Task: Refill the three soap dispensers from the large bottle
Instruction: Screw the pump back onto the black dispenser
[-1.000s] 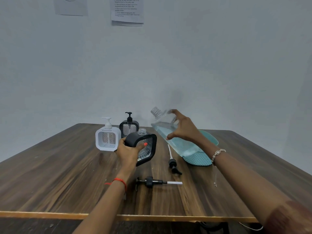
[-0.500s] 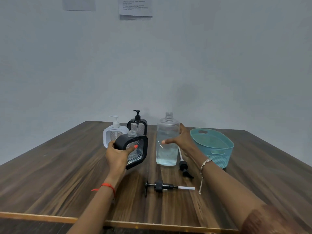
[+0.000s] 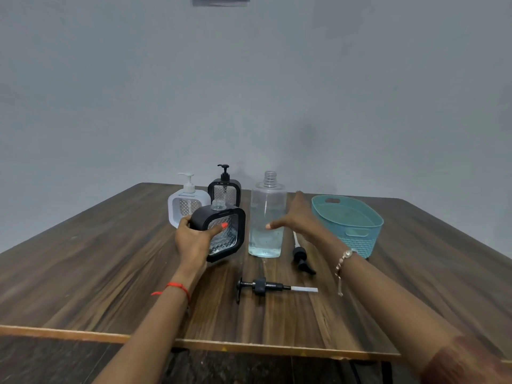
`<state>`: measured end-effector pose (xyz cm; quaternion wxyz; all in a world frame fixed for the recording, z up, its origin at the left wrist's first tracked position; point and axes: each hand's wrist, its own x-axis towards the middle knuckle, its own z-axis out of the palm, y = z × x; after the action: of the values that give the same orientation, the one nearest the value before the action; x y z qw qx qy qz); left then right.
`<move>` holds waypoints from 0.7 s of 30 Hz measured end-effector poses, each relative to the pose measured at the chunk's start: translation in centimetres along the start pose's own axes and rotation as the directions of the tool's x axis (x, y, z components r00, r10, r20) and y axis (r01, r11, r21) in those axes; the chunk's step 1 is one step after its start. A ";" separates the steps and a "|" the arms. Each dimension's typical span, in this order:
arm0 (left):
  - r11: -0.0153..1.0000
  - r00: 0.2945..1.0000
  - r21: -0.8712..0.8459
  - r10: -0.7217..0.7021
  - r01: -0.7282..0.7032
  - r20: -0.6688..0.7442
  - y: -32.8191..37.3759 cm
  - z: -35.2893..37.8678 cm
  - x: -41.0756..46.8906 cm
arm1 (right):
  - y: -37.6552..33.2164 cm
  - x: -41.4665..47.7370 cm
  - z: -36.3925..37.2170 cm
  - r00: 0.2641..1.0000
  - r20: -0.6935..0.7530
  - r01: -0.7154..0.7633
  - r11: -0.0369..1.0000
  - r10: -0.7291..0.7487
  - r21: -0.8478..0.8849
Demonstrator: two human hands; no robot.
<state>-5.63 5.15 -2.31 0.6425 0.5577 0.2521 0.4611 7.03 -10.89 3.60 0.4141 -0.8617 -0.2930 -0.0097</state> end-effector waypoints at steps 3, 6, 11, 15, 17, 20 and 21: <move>1.000 1.000 -0.010 -0.013 0.013 0.010 0.0 0.1 -0.2 | -0.6 -3.0 0.1 0.981 0.195 0.083 0.947 -0.022 -0.311; 1.000 1.000 0.004 -0.007 0.007 0.014 0.1 0.1 -0.3 | -1.4 -6.4 0.5 0.884 0.455 0.127 0.881 0.107 -0.455; 1.000 1.000 0.011 -0.004 0.004 0.018 0.5 -0.1 -0.9 | -0.6 -8.9 2.2 0.804 0.594 0.272 0.897 -0.014 -0.348; 1.000 0.999 -0.010 -0.007 0.008 0.050 1.3 -0.3 -1.6 | -1.7 -8.5 1.2 0.830 0.535 0.347 0.898 -0.160 -0.270; 1.000 0.996 -0.020 -0.003 0.005 0.091 1.7 -0.4 -1.9 | -3.4 -7.6 -1.3 0.893 0.368 0.322 0.939 -0.260 -0.119; 0.998 0.984 -0.061 -0.006 0.017 0.176 2.5 -0.3 -2.4 | -6.4 -6.2 -5.4 0.954 0.017 0.274 0.892 -0.300 0.360; 0.997 0.979 -0.075 -0.007 0.022 0.203 2.8 -0.2 -2.6 | -7.3 -5.7 -6.4 0.952 -0.076 0.296 0.827 -0.297 0.478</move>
<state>-7.88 2.83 -0.21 0.6891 0.5748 0.1716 0.4066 -0.01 -14.80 11.51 0.6096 -0.6745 -0.4166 0.0005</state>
